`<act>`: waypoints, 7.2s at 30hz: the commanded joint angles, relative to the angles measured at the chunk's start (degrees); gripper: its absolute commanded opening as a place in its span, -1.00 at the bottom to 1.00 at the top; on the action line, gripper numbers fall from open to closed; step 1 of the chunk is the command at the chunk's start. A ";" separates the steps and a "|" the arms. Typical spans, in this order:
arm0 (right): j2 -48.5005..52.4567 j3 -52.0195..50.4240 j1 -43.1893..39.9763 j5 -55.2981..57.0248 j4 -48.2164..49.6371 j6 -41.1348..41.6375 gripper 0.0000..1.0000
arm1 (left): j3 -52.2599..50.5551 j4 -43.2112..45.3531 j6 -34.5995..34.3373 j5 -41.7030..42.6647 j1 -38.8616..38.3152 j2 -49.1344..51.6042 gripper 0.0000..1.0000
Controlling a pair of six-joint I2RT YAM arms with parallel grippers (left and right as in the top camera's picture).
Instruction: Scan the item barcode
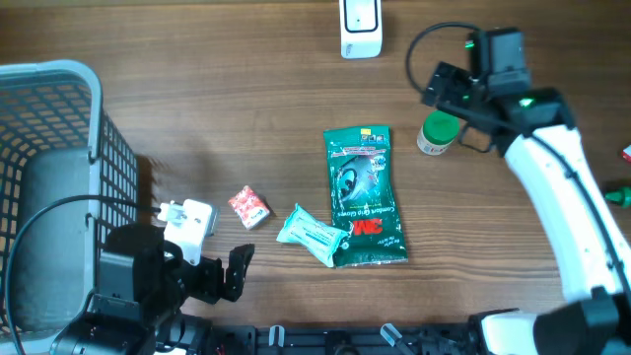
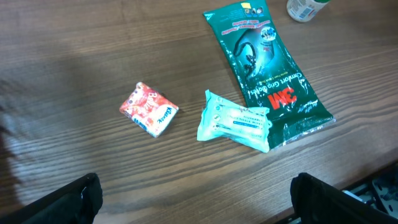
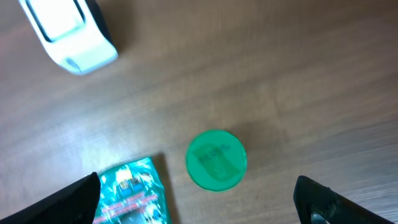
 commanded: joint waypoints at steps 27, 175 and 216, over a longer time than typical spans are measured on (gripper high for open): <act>25.77 13.42 -4.44 -40.98 -29.29 -9.86 0.21 | 0.11 0.17 1.07 0.07 0.33 -0.31 1.00; 17.66 -2.60 29.22 -24.26 -5.97 -22.32 0.07 | 0.11 0.15 1.07 0.07 0.33 -0.31 1.00; 20.00 0.52 8.92 -68.13 -45.09 52.37 -0.91 | 0.11 0.17 1.07 0.07 0.33 -0.31 1.00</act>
